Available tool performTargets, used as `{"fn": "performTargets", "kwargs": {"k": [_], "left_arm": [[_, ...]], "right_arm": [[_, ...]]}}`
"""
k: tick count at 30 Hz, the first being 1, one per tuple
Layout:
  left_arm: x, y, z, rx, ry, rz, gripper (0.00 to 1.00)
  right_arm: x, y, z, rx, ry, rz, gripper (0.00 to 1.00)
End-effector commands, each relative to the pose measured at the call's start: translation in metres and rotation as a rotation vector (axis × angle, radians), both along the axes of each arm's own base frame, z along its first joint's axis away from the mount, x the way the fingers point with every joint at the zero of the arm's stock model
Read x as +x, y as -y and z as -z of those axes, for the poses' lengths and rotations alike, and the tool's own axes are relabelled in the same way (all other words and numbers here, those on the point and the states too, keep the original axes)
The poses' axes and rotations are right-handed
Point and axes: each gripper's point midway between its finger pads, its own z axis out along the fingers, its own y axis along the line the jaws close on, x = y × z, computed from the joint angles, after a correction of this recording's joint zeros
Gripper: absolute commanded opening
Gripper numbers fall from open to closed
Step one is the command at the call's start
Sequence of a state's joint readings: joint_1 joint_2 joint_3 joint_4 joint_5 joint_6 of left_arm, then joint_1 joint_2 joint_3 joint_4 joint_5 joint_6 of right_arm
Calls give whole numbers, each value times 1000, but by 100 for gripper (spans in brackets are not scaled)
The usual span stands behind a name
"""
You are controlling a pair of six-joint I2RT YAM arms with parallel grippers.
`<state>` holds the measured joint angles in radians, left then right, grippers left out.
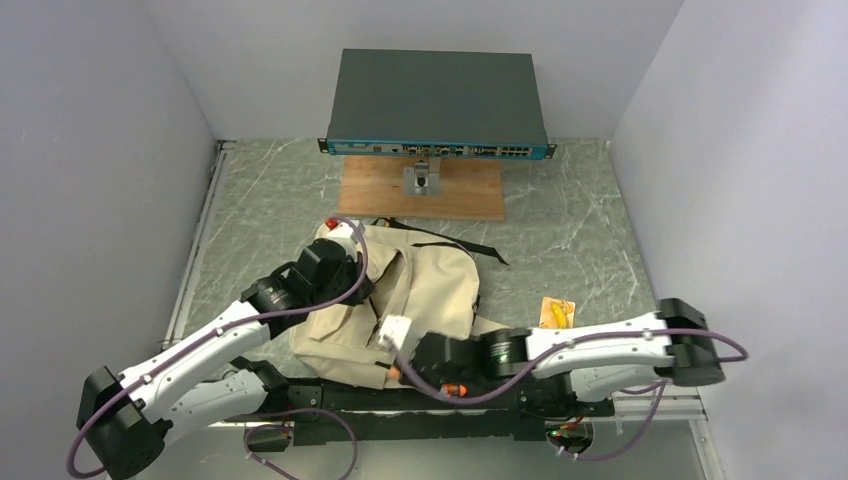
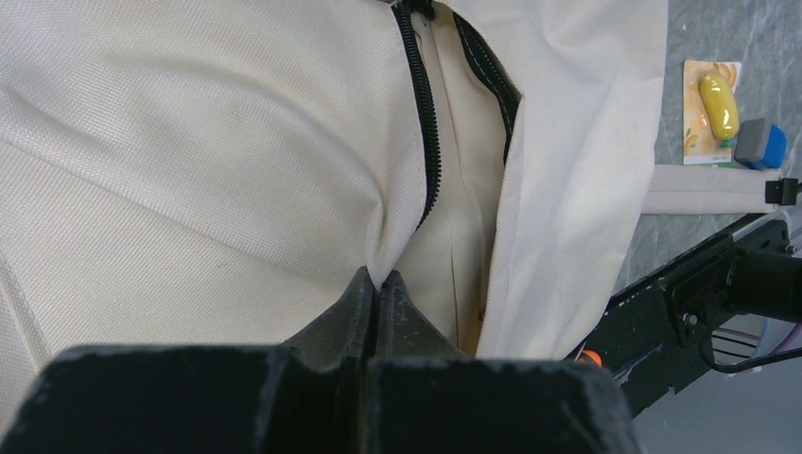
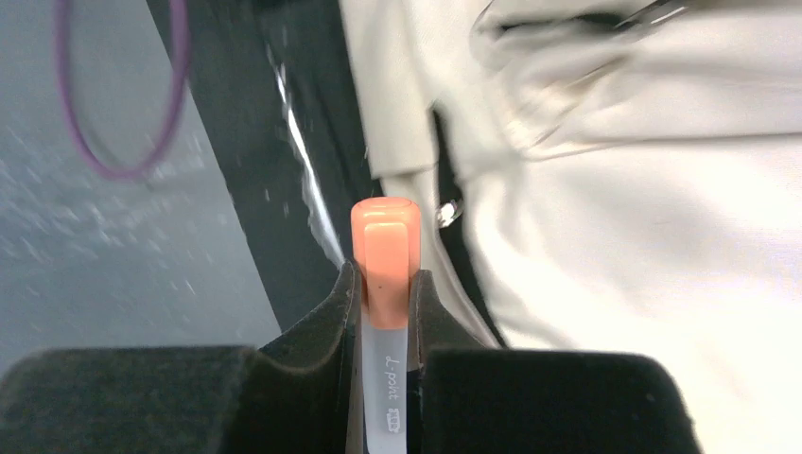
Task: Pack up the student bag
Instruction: Pick up the stationery from the center of the board, then place the stationery in the student bag.
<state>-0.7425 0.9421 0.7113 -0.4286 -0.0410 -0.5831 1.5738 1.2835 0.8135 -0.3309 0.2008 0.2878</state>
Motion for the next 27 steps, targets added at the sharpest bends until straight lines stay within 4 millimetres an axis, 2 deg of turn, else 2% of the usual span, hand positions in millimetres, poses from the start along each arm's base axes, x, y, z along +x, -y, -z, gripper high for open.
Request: {"fn": "performTargets", "kwargs": {"k": [1, 2, 3, 6, 8, 11, 15, 17, 20, 27], "left_arm": [[7, 8, -28, -99, 90, -5, 0], [7, 8, -27, -115, 98, -13, 0], [9, 10, -31, -149, 120, -18, 0], [10, 13, -35, -221, 157, -34, 0], [11, 15, -40, -261, 184, -40, 0], [10, 17, -49, -289, 231, -35, 0], [6, 20, -58, -303, 289, -12, 0], [4, 22, -59, -309, 302, 1, 0], [2, 23, -62, -334, 329, 6, 0], [0, 27, -69, -370, 374, 17, 0]], "right_arm": [[48, -9, -78, 316, -38, 196, 0], [64, -7, -89, 382, -91, 262, 0], [92, 0, -97, 442, -134, 375, 0], [130, 3, -123, 641, -306, 562, 0], [150, -1, -135, 744, -459, 694, 0], [171, -8, -136, 846, -659, 842, 0], [192, -15, -141, 960, -700, 937, 0], [206, -11, -137, 976, -663, 1018, 0], [222, -10, -116, 935, -644, 1145, 0], [229, -21, -73, 794, -575, 1283, 0]]}}
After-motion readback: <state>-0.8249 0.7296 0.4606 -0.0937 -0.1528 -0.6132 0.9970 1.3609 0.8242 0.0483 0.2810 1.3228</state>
